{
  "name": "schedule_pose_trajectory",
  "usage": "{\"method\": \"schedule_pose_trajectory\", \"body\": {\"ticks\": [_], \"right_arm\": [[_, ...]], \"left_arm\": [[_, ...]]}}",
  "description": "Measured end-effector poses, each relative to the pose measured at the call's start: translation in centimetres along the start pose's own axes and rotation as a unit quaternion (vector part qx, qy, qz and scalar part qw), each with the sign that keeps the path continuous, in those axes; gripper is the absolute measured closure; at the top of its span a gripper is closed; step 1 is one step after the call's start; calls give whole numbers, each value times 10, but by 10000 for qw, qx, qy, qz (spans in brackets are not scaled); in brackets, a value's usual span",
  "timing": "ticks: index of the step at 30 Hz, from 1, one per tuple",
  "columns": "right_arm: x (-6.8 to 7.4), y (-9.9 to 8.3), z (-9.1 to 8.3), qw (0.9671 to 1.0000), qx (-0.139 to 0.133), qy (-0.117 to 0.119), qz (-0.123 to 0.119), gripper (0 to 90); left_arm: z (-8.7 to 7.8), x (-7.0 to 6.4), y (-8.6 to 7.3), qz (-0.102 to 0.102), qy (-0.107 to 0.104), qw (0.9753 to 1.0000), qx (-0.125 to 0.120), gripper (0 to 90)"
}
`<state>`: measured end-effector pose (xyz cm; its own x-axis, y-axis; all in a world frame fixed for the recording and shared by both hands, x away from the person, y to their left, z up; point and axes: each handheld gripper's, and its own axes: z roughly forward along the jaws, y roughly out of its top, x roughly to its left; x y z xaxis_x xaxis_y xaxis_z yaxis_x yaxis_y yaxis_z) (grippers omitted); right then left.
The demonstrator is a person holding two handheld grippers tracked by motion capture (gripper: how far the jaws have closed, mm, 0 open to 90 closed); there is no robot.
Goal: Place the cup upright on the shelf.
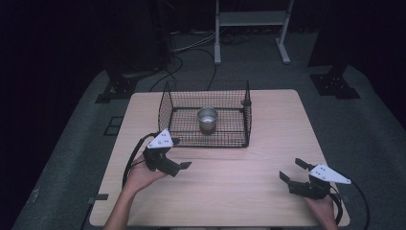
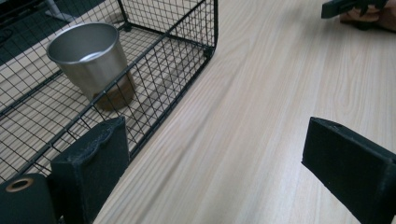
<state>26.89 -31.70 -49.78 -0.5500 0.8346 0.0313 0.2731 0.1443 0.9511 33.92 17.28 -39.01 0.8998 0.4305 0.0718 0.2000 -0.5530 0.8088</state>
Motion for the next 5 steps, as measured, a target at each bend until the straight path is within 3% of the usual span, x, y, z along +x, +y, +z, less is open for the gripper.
{"method": "schedule_pose_trajectory", "body": {"ticks": [5], "right_arm": [[0,0,0,10000,-3,-1,-12,151]], "left_arm": [[-1,-5,-6,-21,-33,10000,-47,62]]}}
